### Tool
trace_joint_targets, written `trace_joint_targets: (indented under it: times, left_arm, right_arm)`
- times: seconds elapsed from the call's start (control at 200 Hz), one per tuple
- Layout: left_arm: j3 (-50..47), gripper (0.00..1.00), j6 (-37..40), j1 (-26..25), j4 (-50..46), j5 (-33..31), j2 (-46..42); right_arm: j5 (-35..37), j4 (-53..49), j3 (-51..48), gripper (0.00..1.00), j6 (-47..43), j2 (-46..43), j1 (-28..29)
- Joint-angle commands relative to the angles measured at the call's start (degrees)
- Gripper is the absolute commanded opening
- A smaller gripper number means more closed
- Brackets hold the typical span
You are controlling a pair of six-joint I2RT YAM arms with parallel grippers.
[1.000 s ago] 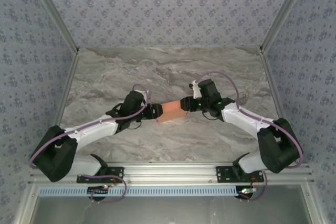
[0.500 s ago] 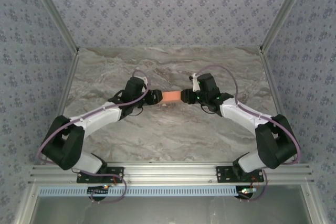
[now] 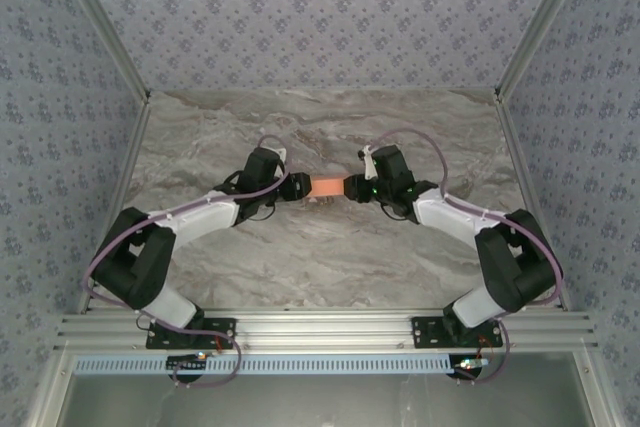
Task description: Fold the paper box
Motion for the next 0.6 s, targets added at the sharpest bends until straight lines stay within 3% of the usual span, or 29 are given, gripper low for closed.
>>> trace_joint_targets:
  times: [0.0, 0.28, 0.595]
  left_arm:
    - [-2.7, 0.49, 0.0, -2.3, 3.7, 4.2, -1.2]
    - [-6.6, 0.49, -1.5, -4.9, 7.2, 2.5, 1.4]
    - [-7.0, 0.49, -1.6, -5.8, 8.7, 1.6, 4.9]
  right_arm:
    - [-1.6, 0.7, -2.2, 0.37, -1.3, -1.8, 3.5]
    - [3.4, 2.6, -6.1, 0.37, -2.7, -1.0, 8.3]
    - [5.4, 4.0, -9.0, 0.41, -2.4, 2.0, 9.7]
